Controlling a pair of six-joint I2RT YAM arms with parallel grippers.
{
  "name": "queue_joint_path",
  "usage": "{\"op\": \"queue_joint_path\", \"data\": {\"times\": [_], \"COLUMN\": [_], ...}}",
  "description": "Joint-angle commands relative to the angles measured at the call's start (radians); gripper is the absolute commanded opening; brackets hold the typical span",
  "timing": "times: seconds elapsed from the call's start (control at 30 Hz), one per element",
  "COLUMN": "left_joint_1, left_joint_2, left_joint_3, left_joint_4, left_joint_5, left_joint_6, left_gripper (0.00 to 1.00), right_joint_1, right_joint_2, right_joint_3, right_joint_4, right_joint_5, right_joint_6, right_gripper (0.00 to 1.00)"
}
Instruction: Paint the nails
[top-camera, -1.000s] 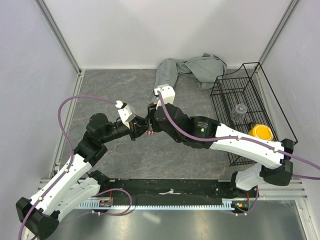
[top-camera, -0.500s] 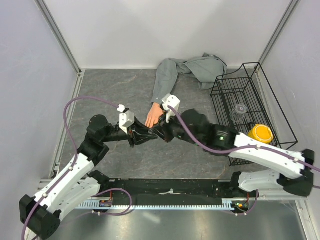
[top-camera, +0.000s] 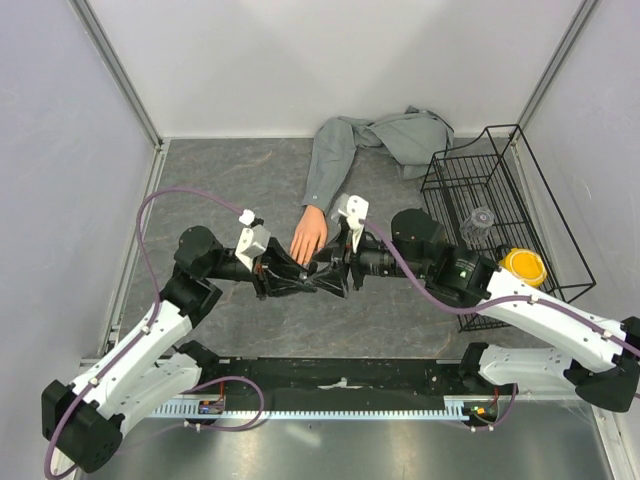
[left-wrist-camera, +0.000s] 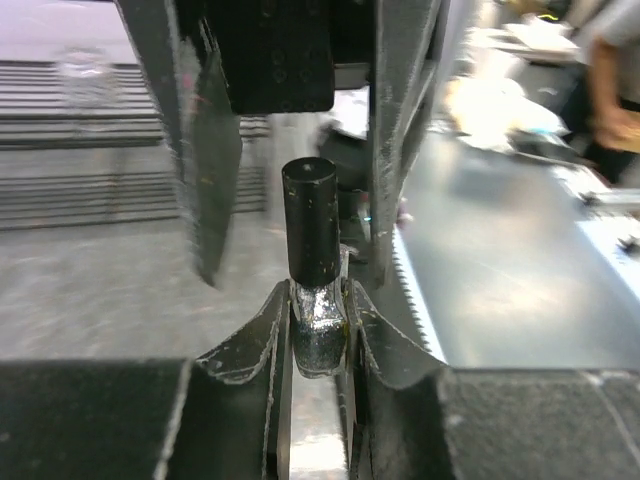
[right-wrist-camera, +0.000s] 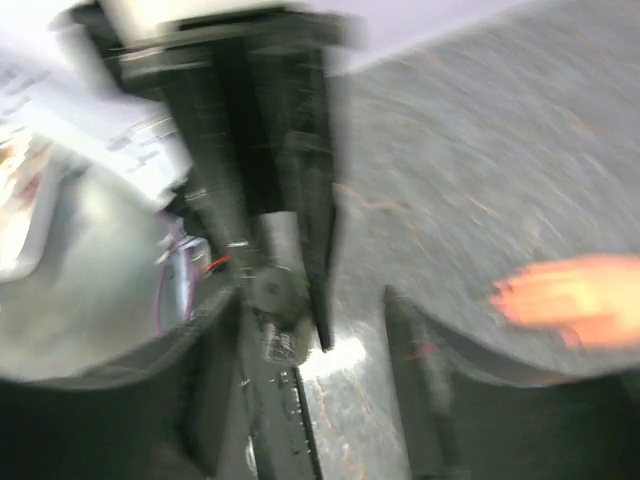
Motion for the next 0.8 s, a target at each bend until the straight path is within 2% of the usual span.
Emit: {"op": "queue_joint_path", "data": {"times": [0.0,0.03,0.13,0.3,0.43,0.5,0.53,0.57,0.77], "left_joint_1": [0.005,0.006,0.006,0.006,0.008,0.008,0.008,0.006,0.008], "left_joint_2": [-0.034,-0.034,-0.041,-0.048,-0.052,-0.054,-0.052,-0.054,-0.057], "left_joint_3": [0.065,0.068,0.071,0.068,0.066,0.062,0.062,0.062,0.062], "left_joint_4": [-0.193,-0.23,-0.264,-0.273,-0.273,-0.273,-0.273,-0.273,-0.27], "left_joint_5": [-0.308,-0.348,-0.461,-0.49,-0.508,-0.508,-0.507,-0.507,-0.505], "left_joint_6": [0.198,0.207,0.229,0.227,0.224,0.223,0.223,0.223,0.221], "left_gripper": [0.02,0.02,0.02,0.02,0.02,0.02,0.02,0.02,0.02], "right_joint_1": [-0.007,-0.007,0.005,0.096,0.168,0.198,0.206,0.209,0.229], "right_joint_2": [-0.022,-0.028,-0.059,0.041,0.136,0.18,0.208,0.22,0.262], "right_joint_3": [0.106,0.107,0.099,0.2,0.266,0.289,0.298,0.306,0.323], "right_joint_4": [-0.112,-0.121,-0.095,-0.15,-0.181,-0.196,-0.211,-0.216,-0.216], "right_joint_5": [0.433,0.486,0.593,0.788,0.88,0.925,0.963,0.977,1.003], "right_joint_6": [0.218,0.259,0.374,0.374,0.373,0.371,0.373,0.371,0.374], "right_gripper": [0.71,0.76,0.79,0.78,0.78,0.74,0.64,0.61,0.48]}}
